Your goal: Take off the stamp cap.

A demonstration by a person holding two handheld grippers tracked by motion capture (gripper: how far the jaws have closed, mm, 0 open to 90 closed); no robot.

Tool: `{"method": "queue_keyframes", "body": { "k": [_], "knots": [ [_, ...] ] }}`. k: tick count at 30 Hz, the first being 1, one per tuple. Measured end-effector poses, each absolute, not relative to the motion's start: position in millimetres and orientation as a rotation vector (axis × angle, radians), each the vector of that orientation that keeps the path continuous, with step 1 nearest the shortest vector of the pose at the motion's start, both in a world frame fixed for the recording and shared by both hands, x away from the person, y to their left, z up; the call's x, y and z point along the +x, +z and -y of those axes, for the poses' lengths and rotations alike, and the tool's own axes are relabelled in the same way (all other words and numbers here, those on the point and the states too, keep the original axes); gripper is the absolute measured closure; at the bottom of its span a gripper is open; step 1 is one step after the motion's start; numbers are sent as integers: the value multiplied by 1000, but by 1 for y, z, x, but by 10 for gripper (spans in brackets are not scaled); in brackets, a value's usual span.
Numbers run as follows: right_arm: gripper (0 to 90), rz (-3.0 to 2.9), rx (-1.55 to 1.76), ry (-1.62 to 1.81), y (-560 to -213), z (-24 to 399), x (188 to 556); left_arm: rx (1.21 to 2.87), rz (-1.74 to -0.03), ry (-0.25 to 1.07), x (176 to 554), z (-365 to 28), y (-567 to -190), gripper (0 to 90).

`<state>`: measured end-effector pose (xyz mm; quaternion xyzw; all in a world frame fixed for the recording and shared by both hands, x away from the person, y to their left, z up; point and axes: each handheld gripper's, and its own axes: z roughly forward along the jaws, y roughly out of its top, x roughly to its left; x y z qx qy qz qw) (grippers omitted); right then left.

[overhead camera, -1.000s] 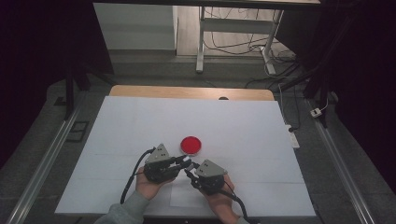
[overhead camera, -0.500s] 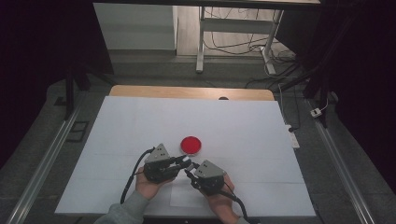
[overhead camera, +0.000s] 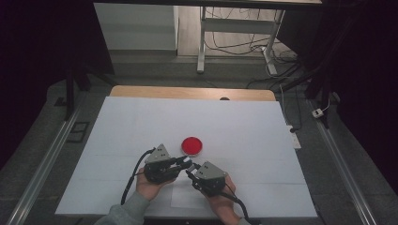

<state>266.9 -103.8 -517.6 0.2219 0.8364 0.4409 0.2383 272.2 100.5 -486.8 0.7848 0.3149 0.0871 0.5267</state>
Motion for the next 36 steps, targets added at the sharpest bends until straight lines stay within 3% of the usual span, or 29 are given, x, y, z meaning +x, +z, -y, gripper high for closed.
{"method": "queue_keyframes", "body": {
  "k": [36],
  "knots": [
    [651, -2292, 564, 1178, -516, 104, 266, 1867, -758, 195, 272, -101, -487, 761]
  ]
}}
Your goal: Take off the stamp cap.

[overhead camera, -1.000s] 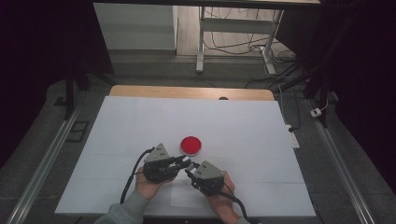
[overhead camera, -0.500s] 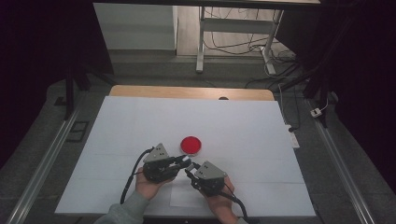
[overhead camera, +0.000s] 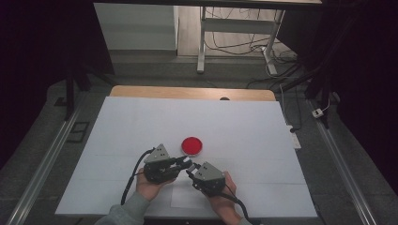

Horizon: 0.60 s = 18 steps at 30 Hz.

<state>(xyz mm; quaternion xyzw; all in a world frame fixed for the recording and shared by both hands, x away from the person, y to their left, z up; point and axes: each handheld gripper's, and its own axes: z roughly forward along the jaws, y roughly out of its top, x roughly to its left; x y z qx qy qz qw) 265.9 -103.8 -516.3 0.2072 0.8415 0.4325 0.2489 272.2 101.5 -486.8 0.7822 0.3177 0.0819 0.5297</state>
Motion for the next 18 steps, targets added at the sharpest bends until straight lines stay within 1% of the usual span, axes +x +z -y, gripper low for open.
{"method": "queue_keyframes", "body": {
  "k": [9, 18],
  "knots": [
    [651, -2283, 545, 1177, -515, 105, 266, 1856, -762, 192, 272, -102, -486, 761],
    [651, -2258, 614, 1231, -518, 105, 264, 1850, -766, 186, 272, -102, -486, 760]
  ]
}}
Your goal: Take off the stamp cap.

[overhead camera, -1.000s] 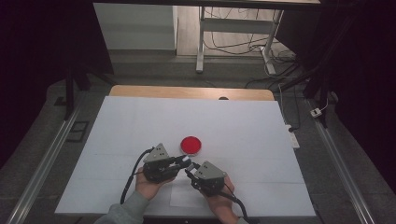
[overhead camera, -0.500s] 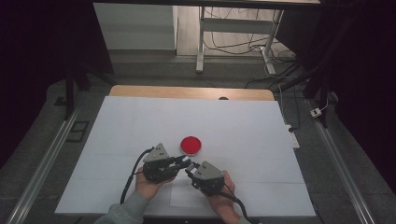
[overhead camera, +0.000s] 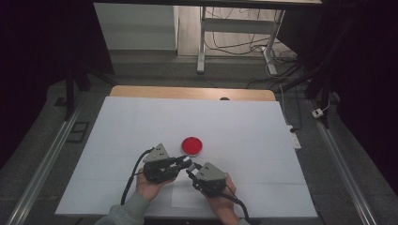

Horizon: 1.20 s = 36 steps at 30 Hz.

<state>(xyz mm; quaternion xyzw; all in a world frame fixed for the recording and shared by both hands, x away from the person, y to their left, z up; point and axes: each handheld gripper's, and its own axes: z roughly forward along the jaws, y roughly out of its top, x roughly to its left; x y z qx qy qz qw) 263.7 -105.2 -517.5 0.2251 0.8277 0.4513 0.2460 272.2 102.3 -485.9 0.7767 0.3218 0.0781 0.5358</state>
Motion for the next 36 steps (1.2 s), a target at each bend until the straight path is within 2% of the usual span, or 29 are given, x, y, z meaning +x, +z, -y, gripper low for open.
{"method": "queue_keyframes", "body": {
  "k": [14, 29, 36],
  "knots": [
    [652, -2287, 516, 1137, -513, 105, 264, 1851, -766, 175, 272, -102, -486, 761],
    [654, -2258, 590, 1219, -514, 107, 263, 1842, -766, 180, 271, -102, -484, 761],
    [654, -2275, 483, 1131, -511, 107, 264, 1840, -765, 176, 271, -102, -484, 761]
  ]
}}
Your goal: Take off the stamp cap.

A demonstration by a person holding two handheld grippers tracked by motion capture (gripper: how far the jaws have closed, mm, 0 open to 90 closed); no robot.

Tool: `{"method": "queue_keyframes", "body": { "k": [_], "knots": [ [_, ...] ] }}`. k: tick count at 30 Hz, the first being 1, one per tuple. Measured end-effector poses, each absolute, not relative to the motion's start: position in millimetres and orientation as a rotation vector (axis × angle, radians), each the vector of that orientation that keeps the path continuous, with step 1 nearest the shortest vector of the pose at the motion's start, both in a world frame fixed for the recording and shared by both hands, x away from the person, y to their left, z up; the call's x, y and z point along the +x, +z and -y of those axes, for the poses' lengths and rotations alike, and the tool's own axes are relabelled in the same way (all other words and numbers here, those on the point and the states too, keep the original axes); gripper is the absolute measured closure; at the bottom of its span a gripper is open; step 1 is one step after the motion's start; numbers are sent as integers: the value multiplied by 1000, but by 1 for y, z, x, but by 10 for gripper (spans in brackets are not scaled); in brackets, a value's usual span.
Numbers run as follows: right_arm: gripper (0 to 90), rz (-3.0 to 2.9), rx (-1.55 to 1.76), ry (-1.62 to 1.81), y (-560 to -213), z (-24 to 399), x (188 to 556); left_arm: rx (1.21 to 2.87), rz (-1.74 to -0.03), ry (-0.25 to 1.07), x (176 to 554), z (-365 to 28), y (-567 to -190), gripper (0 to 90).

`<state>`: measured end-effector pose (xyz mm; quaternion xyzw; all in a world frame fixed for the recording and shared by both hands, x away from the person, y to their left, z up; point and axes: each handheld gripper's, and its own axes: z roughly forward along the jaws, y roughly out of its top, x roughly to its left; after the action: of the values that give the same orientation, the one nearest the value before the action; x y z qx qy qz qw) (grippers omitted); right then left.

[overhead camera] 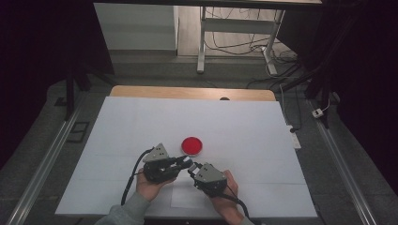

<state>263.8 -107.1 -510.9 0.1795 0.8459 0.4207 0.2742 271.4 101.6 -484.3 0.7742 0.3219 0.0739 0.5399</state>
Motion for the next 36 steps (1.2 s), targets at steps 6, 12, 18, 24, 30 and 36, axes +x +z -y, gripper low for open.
{"method": "queue_keyframes", "body": {
  "k": [6, 12, 18, 24, 30, 36],
  "knots": [
    [654, -2284, 471, 1132, -511, 108, 265, 1843, -762, 165, 272, -103, -484, 760],
    [654, -2280, 554, 1204, -512, 110, 265, 1831, -763, 159, 273, -104, -484, 760],
    [656, -2275, 604, 1204, -515, 111, 265, 1794, -788, 265, 270, -112, -477, 762],
    [655, -2270, 601, 1193, -514, 118, 268, 1762, -799, 222, 272, -127, -474, 762],
    [655, -2281, 594, 1196, -516, 118, 268, 1778, -788, 214, 272, -123, -475, 761],
    [653, -2281, 595, 1211, -516, 123, 269, 1789, -797, 211, 273, -123, -477, 761]
  ]
}}
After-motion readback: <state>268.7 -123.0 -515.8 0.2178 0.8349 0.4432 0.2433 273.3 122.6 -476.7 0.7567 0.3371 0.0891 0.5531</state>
